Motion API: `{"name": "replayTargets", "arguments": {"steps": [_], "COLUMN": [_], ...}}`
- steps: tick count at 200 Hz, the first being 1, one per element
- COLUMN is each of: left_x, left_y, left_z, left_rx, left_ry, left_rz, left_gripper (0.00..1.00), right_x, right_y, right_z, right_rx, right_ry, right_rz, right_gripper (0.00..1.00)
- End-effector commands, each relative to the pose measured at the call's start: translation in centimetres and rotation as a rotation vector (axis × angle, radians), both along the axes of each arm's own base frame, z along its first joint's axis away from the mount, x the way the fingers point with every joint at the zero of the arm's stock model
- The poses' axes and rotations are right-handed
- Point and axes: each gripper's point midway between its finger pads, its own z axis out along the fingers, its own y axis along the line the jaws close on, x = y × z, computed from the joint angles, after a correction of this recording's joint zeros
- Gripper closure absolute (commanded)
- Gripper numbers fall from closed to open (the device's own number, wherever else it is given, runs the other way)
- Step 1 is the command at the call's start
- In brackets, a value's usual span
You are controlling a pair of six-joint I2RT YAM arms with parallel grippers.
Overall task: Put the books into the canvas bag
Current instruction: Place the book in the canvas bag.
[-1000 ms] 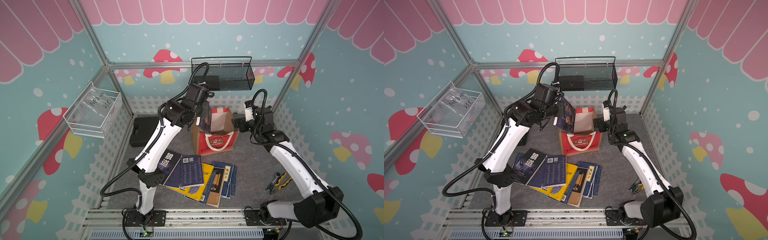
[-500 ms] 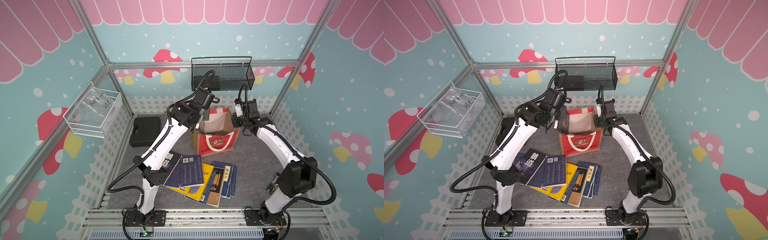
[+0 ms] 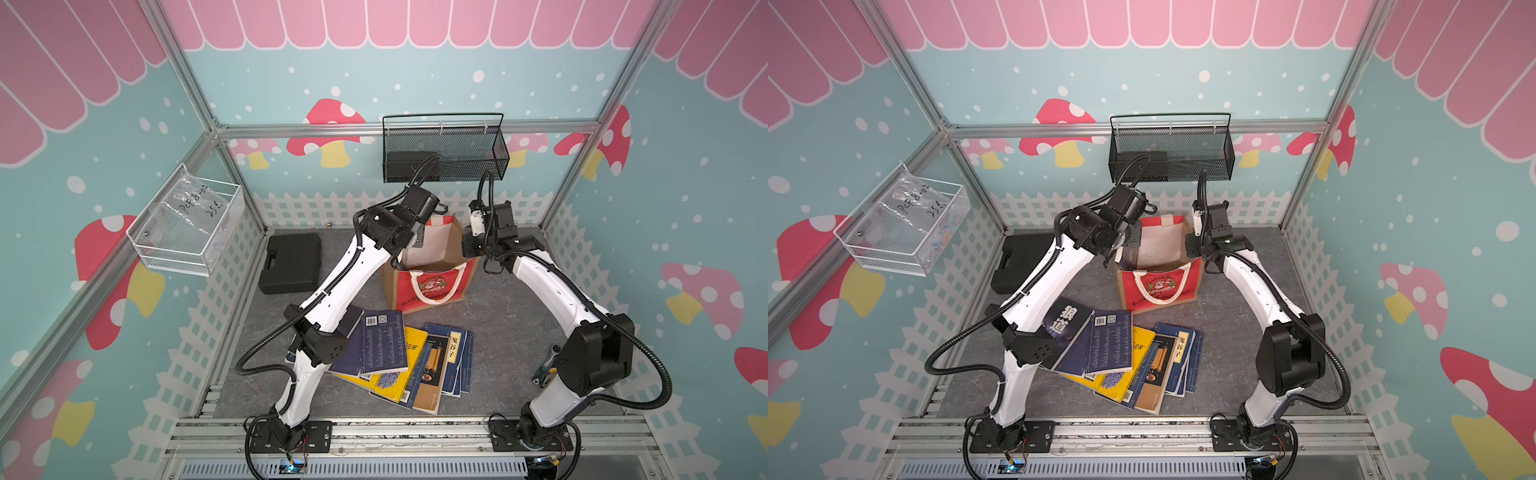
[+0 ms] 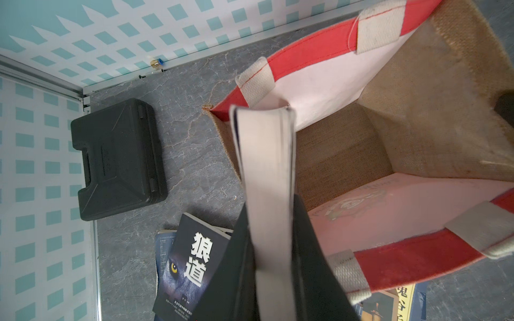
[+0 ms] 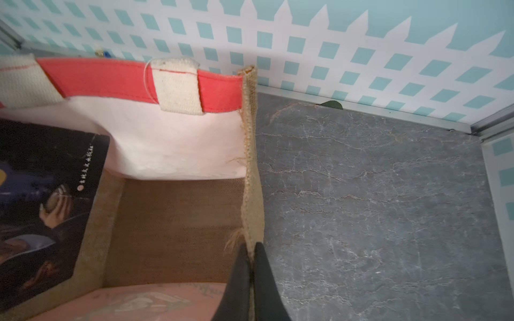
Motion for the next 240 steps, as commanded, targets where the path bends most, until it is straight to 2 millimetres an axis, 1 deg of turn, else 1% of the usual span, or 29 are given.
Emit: {"name": "replayTargets", "arguments": {"steps": [1, 7, 19, 48, 61, 75, 101, 120, 139, 152, 166, 180, 193, 210, 224, 240], "left_x": [0.7, 0.9, 1.1, 1.3, 1.3, 1.4, 1.7, 2.1, 2.3, 2.3, 2.3, 2.3, 2.5, 3.3, 3.9, 4.7], "left_y": [-0.4, -0.5, -0.7, -1.2, -1.6, -1.7, -1.7, -1.1, -0.6, -0.6, -0.8, -0.9, -0.8, -0.1, 0.6, 1.0], "left_z": [0.2, 0.0, -0.2, -0.8, -1.2, -1.6, -3.2, -4.6, -5.4, -6.2, -6.9, -7.1, -7.0, -7.2, -7.6, -6.8], "left_rx": [-0.006, -0.007, -0.013, -0.021, -0.021, -0.020, 0.010, 0.054, 0.086, 0.090, 0.083, 0.074, 0.083, 0.074, 0.050, 0.019], "left_ry": [-0.020, -0.016, -0.012, 0.003, 0.015, 0.024, 0.046, 0.056, 0.064, 0.082, 0.100, 0.102, 0.090, 0.093, 0.105, 0.082], "left_rz": [-0.005, -0.011, -0.016, -0.036, -0.051, -0.058, -0.033, 0.007, 0.036, 0.042, 0.049, 0.055, 0.058, 0.079, 0.100, 0.114], "left_gripper": [1.00, 1.00, 1.00, 1.00, 1.00, 1.00, 1.00, 1.00, 1.00, 1.00, 1.00, 1.00, 1.00, 1.00, 1.00, 1.00], "right_x": [-1.8, -2.4, -3.3, -4.4, -4.5, -4.2, -4.1, -4.4, -4.7, -5.1, -5.9, -6.5, -6.6, -6.5, -6.4, -6.2], "right_y": [-0.7, -0.8, -1.4, -2.1, -1.7, -1.3, -0.7, -0.2, 0.4, 0.6, 0.6, 0.2, -0.1, -0.4, -0.6, -0.4], "right_z": [2.0, 2.4, 2.3, 2.0, 2.2, 2.1, 1.8, 1.9, 2.1, 2.1, 2.4, 2.6, 2.5, 2.3, 1.6, 0.9], "right_rx": [0.205, 0.240, 0.259, 0.265, 0.281, 0.285, 0.286, 0.290, 0.285, 0.284, 0.295, 0.307, 0.316, 0.316, 0.328, 0.373], "right_ry": [-0.082, -0.103, -0.114, -0.131, -0.152, -0.147, -0.150, -0.167, -0.180, -0.188, -0.212, -0.240, -0.247, -0.244, -0.225, -0.209], "right_rz": [-0.136, -0.161, -0.223, -0.316, -0.312, -0.300, -0.310, -0.325, -0.339, -0.362, -0.411, -0.451, -0.475, -0.505, -0.546, -0.570], "right_gripper": [1.00, 1.00, 1.00, 1.00, 1.00, 1.00, 1.00, 1.00, 1.00, 1.00, 1.00, 1.00, 1.00, 1.00, 1.00, 1.00]}}
